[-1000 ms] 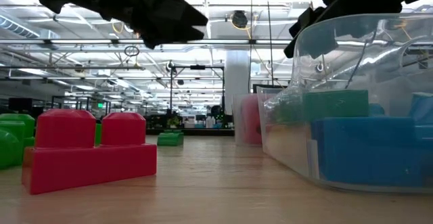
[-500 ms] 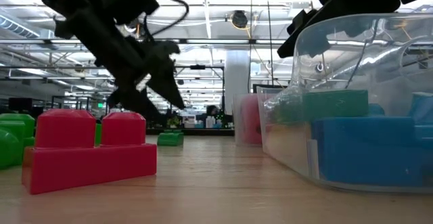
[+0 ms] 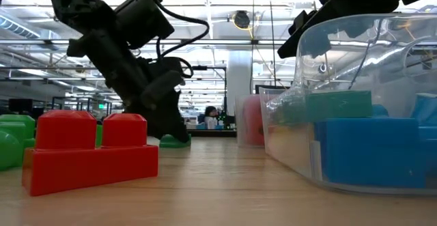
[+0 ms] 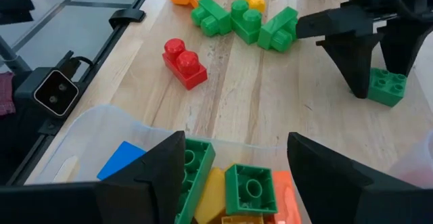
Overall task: Pick & Place Toys
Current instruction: Put the green 4 stud game piece into the bottom transparent bin
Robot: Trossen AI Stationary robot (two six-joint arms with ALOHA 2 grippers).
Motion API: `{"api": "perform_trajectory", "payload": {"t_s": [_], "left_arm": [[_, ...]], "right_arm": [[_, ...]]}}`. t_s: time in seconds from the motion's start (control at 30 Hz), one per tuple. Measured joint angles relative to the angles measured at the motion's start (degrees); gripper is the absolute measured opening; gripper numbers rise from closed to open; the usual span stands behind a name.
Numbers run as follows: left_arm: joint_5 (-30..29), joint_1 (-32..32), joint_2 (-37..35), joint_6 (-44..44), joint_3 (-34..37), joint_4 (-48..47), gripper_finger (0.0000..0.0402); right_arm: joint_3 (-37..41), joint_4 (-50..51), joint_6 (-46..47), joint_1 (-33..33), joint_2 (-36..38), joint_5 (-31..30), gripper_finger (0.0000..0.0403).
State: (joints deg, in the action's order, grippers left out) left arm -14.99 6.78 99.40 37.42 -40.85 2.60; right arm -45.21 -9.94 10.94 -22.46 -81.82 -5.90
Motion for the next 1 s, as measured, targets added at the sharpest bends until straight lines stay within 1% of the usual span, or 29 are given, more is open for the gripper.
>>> {"api": "perform_trajectory", "payload": {"t_s": [0.07, 0.17, 0.33, 0.4, 0.53, 0.63, 0.73, 0.87, 1.0], "left_arm": [[0.8, 0.3, -0.6, -1.5, -0.3, -1.6, 0.0273], [1.5, 0.8, -1.9, -1.1, -1.1, -5.0, 0.0254], [2.1, 1.9, -2.6, 3.8, -4.2, -14.8, 0.0226], [1.7, 2.0, -2.6, 4.9, -4.4, -15.1, 0.0217], [0.4, 2.0, -2.6, 2.6, -4.4, -12.9, 0.0203], [1.4, 2.2, -2.6, 4.4, -4.3, -10.5, 0.0199], [1.5, 2.3, -2.6, 7.0, -4.3, -10.0, 0.0205], [1.2, 2.3, -2.6, 7.9, -4.3, -9.1, 0.0236], [-2.8, 2.3, -2.6, 7.7, -4.3, -6.5, 0.0273]], "right_arm": [[0.0, 0.1, 0.0, 0.0, 0.0, 0.0, 0.0226], [0.0, 0.3, 0.0, 0.0, 0.0, 0.0, 0.0224], [0.0, 0.6, 0.0, 0.0, 0.0, 0.0, 0.0226], [0.0, 0.6, 0.0, 0.0, 0.0, 0.0, 0.0225], [0.0, 0.6, 0.0, 0.0, 0.0, 0.0, 0.0222], [0.0, 0.6, 0.0, 0.0, 0.0, 0.0, 0.0222], [0.0, 0.6, 0.0, 0.0, 0.0, 0.0, 0.0224], [0.0, 0.6, 0.0, 0.0, 0.0, 0.0, 0.0223], [0.0, 0.6, 0.0, 0.0, 0.0, 0.0, 0.0222]]}}
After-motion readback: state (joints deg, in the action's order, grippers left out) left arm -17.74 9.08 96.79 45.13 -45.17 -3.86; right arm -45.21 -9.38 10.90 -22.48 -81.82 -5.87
